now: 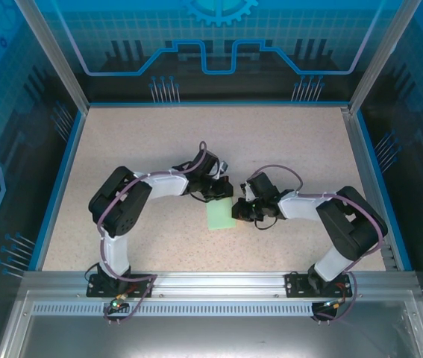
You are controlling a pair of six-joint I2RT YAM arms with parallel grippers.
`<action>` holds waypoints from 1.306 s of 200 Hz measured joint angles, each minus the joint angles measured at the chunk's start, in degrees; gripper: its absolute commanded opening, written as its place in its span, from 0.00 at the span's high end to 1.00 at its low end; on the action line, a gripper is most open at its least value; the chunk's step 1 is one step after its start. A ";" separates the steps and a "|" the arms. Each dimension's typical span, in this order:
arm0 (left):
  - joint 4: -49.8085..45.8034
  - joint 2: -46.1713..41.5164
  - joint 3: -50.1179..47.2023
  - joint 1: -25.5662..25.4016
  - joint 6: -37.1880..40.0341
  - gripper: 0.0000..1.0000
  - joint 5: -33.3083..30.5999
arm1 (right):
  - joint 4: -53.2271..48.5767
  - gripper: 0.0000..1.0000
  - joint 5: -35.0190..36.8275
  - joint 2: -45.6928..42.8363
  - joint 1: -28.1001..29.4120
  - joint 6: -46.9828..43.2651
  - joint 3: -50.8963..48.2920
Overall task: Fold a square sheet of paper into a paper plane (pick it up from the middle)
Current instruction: Hold the square sheet of paper at the center of the table.
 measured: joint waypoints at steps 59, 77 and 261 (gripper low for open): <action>-0.09 1.84 -0.22 -1.11 -0.98 0.92 -0.02 | -0.79 0.92 0.13 0.13 0.09 -0.02 0.39; -0.33 1.95 -0.22 -1.11 -0.98 0.92 -0.09 | -0.94 0.91 0.11 0.13 0.11 -0.02 0.57; -1.40 2.19 -0.66 -1.16 -0.44 0.92 -2.47 | -0.90 0.86 -1.42 0.61 0.11 -1.36 0.68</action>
